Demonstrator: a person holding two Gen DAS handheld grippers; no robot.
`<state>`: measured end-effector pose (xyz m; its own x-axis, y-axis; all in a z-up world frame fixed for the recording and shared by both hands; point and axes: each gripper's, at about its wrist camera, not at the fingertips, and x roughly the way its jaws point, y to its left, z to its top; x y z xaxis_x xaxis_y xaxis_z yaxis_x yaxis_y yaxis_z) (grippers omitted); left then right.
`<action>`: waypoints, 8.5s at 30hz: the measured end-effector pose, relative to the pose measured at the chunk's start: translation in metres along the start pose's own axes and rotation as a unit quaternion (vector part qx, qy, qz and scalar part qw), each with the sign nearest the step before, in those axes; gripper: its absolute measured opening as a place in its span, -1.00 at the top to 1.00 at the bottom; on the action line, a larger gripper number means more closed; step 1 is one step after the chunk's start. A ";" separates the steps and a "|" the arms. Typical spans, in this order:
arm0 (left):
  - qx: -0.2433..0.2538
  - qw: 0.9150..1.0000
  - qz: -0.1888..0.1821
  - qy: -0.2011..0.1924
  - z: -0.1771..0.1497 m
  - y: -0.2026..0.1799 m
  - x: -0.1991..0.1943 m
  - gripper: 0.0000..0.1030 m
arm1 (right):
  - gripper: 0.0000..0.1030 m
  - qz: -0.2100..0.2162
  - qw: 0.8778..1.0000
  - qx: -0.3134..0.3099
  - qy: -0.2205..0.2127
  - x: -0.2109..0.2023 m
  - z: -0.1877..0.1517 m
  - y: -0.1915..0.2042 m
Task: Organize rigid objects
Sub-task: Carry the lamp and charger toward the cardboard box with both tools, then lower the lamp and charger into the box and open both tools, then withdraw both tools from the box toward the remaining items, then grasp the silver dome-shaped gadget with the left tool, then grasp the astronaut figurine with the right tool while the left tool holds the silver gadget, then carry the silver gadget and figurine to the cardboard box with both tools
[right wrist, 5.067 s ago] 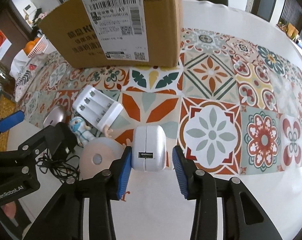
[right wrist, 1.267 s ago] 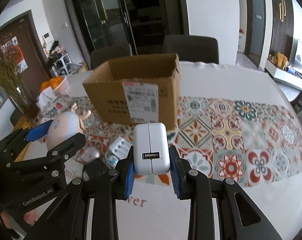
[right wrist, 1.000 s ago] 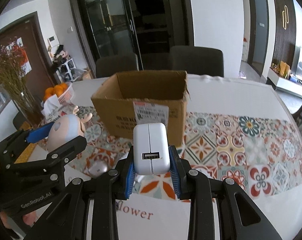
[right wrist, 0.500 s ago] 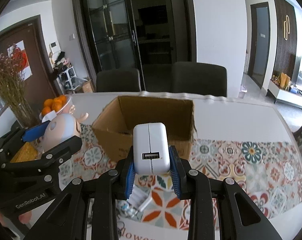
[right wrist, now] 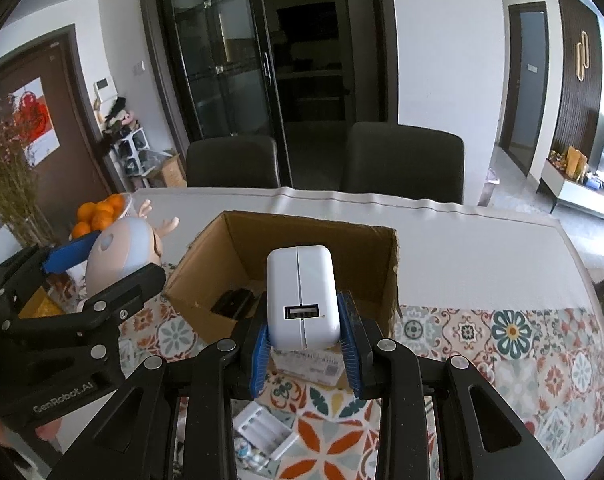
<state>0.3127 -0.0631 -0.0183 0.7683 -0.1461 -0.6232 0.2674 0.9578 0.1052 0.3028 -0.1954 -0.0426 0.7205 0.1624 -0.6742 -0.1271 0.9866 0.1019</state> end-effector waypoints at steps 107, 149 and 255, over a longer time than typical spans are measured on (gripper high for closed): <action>-0.061 0.954 -0.045 0.291 -0.157 0.012 0.084 -0.52 | -0.29 -0.020 0.978 0.041 0.203 0.069 -0.132 0.022; -0.106 0.938 -0.054 0.326 -0.188 0.027 0.120 -0.12 | -0.29 -0.001 0.974 0.054 0.221 0.096 -0.152 0.031; -0.065 0.968 -0.044 0.239 -0.207 0.041 0.062 -0.12 | -0.04 -0.019 0.975 0.165 0.148 0.055 -0.175 0.043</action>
<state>0.2510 0.0186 -0.2127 0.3807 -0.1274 -0.9159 0.2214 0.9742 -0.0435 0.2174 -0.1461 -0.2029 0.4858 0.1638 -0.8586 0.1574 0.9498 0.2702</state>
